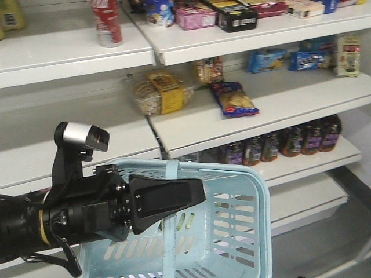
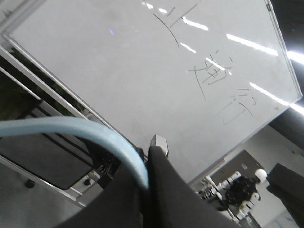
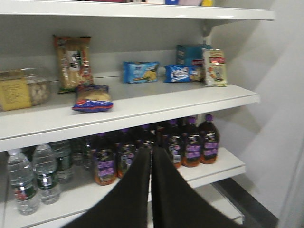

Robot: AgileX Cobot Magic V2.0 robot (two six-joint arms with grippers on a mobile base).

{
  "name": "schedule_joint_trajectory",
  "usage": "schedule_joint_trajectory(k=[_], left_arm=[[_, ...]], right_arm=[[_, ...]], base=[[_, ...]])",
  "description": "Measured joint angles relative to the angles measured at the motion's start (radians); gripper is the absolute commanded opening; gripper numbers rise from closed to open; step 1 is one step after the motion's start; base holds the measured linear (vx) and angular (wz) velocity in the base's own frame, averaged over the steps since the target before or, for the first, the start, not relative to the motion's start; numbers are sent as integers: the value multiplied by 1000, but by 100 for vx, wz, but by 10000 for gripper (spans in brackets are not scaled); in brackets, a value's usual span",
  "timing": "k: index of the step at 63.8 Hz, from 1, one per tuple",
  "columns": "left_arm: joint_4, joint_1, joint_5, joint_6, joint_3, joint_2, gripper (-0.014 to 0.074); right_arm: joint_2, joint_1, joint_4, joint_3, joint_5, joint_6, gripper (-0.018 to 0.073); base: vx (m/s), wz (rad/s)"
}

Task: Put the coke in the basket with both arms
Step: 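Drive up to the shelf with the red Coca-Cola bottle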

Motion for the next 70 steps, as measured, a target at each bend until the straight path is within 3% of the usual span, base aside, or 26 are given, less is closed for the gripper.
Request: schedule_joint_trajectory(k=[28,70], left_arm=[[0,0,0,0,0,0,-6],[0,0,0,0,0,0,-6]], right_arm=[[0,0,0,0,-1,0,-5],[0,0,0,0,-1,0,-5]], base=[[-1,59],[6,32]])
